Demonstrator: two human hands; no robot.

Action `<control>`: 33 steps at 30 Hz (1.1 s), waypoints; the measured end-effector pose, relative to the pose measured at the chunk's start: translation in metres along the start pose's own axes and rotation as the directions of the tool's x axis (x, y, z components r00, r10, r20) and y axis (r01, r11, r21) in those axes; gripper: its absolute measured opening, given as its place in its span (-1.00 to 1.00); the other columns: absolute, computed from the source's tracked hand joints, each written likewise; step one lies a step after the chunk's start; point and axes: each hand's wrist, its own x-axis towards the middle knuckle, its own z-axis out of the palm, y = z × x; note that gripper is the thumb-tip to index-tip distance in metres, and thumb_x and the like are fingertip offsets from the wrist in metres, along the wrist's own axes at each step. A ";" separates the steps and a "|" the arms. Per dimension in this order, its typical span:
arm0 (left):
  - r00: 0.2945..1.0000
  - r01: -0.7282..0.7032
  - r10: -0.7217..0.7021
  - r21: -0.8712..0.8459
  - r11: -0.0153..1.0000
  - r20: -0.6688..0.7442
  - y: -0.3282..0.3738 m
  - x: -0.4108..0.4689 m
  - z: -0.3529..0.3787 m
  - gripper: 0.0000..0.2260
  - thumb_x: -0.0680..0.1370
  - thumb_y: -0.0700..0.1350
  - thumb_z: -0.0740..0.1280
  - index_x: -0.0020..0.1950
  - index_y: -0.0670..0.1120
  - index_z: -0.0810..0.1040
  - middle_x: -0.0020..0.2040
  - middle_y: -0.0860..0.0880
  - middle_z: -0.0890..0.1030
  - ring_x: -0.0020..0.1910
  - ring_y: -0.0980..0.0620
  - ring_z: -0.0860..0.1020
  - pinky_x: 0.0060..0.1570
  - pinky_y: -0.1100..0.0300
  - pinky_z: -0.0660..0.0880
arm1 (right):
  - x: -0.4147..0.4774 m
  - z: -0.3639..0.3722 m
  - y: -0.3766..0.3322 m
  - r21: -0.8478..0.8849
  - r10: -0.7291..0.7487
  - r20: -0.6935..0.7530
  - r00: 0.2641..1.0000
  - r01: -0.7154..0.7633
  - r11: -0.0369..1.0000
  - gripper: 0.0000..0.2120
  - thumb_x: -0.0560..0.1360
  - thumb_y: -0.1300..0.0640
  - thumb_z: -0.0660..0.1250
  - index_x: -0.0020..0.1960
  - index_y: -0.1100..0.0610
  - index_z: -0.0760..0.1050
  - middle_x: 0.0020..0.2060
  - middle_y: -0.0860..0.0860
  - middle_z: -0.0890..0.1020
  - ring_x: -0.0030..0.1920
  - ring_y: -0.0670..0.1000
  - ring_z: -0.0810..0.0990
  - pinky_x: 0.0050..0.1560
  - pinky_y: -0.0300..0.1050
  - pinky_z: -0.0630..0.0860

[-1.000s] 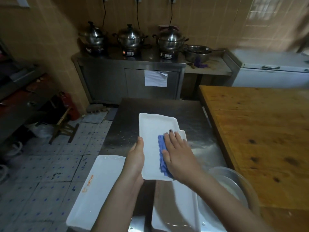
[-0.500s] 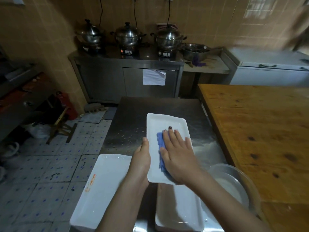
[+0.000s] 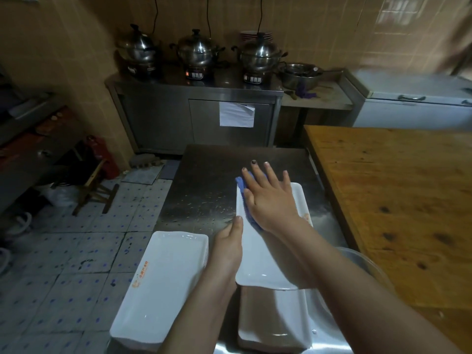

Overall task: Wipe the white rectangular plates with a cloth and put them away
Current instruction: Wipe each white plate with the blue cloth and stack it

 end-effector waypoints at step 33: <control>0.988 -0.018 0.004 -0.089 0.996 -0.156 0.010 0.024 -0.017 -0.71 0.62 0.03 0.14 -0.19 -0.03 0.52 -0.20 -0.04 0.63 -0.22 -0.04 0.61 -0.24 0.18 0.52 | -0.065 0.016 0.015 0.100 0.124 0.232 0.965 -0.151 0.983 -0.47 0.63 -0.10 -0.21 0.54 -0.01 -0.26 0.54 0.02 -0.25 0.52 0.03 -0.28 0.45 0.03 -0.30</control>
